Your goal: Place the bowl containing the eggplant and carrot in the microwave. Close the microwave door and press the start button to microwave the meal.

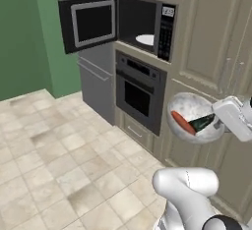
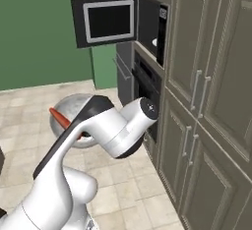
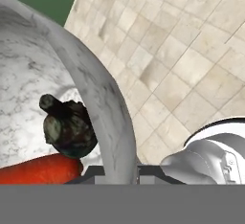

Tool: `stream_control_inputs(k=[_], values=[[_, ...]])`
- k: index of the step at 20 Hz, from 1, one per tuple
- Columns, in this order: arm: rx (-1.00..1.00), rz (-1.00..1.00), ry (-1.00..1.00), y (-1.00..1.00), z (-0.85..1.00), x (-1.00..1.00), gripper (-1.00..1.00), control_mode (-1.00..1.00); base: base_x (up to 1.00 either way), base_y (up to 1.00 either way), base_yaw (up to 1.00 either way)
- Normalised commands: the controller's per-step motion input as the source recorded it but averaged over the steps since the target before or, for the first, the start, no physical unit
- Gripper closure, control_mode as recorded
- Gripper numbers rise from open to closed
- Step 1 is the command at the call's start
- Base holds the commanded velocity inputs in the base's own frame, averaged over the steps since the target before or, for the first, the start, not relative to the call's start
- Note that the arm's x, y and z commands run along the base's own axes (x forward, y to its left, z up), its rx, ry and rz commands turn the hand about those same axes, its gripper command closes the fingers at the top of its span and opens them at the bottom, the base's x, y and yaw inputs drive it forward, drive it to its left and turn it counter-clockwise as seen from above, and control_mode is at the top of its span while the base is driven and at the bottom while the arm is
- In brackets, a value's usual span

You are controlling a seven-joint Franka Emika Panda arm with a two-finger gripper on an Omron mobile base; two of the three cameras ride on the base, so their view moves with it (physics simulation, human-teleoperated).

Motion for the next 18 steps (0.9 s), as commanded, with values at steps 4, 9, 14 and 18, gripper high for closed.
stream_control_inputs(k=[4, 9, 14, 18], values=[[0.00, 0.00, 0.00, 0.00, 0.00, 0.00, 1.00, 1.00, 1.00, 0.35, -0.37], [0.00, 0.00, 0.00, 0.00, 0.00, 0.00, 1.00, 1.00, 1.00, 0.48, -0.44], [0.00, 0.00, 0.00, 0.00, 0.00, 0.00, 1.00, 1.00, 0.99, 0.67, -0.54], [0.00, 0.00, 0.00, 0.00, 0.00, 0.00, 1.00, 1.00, 0.95, 0.83, -0.56]])
